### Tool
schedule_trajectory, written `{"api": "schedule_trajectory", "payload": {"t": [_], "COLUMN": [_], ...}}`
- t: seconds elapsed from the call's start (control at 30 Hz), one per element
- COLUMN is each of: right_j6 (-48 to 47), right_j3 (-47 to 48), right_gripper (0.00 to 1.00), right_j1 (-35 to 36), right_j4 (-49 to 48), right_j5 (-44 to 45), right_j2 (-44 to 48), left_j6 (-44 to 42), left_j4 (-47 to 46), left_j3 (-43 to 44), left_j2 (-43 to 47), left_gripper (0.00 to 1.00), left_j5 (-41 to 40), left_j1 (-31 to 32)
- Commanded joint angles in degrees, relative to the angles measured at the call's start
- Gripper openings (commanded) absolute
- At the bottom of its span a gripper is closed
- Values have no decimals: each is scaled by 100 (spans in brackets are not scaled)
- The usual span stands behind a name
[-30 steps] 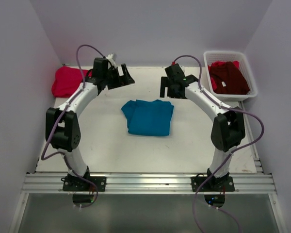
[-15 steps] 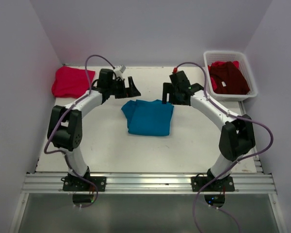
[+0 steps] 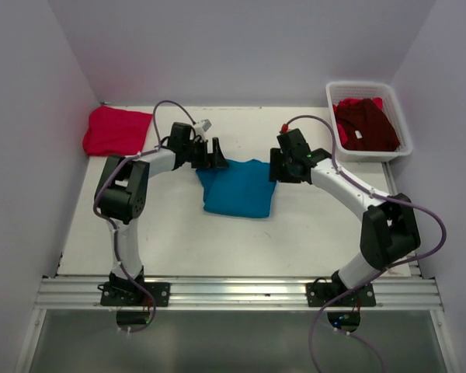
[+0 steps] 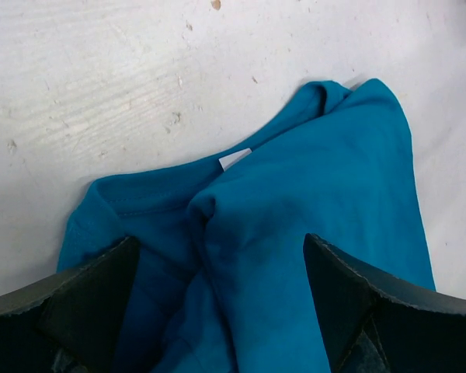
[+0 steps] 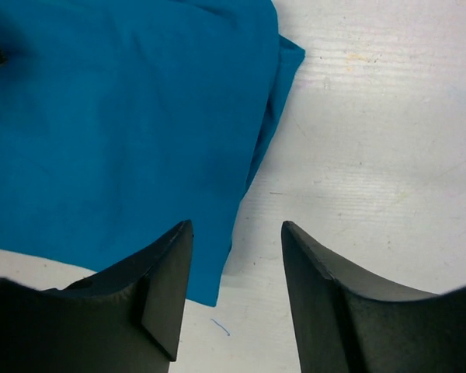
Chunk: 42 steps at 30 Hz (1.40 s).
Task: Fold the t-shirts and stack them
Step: Fold the tshirt
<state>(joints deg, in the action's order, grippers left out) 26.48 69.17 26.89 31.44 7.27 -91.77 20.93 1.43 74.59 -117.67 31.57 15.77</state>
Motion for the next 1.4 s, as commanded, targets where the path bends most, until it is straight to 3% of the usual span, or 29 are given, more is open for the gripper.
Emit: {"api": "schedule_trajectory", "payload": {"t": [0.0,0.17,0.33,0.5,0.6,0.7,0.73,0.9,1.03,1.37], "right_j6": [-20,-38,-81,-99,-117,-134,-91,505,648,384], "right_j3": [-148,-298,-395,-404,-369,-229,-176,158,474,590], "right_gripper": [52,42,34,24,1,0,0,0,0,0], "right_j1": [-9,-9,-9,-9,-9,-17,-9,-9,0,26], "right_j4": [-279,-375,-384,-419,-594,-981,-1260,-2403,-2459,-1738], "right_j5": [-120,-147,-147,-146,-348,-1312,-2133,-3556,-3610,-2311], "right_j2": [282,317,300,203,98,-183,-445,-1220,-1642,-1950], "left_j6": [-63,87,192,201,87,122,200,350,412,509], "left_j4": [-564,-899,-1293,-1076,-838,-881,-855,-697,-811,-1154], "left_j3": [83,-58,-461,-691,-1024,-1560,-1805,-2447,-2809,-2994], "left_j2": [-230,-213,400,885,1446,2167,2456,2793,2732,2055], "left_gripper": [90,87,83,76,76,78,79,79,79,78], "left_j5": [-11,-28,-125,-519,-1072,-1512,-1635,-1874,-1804,-1303], "left_j1": [-4,-4,-4,14,84,111,111,102,102,102]}}
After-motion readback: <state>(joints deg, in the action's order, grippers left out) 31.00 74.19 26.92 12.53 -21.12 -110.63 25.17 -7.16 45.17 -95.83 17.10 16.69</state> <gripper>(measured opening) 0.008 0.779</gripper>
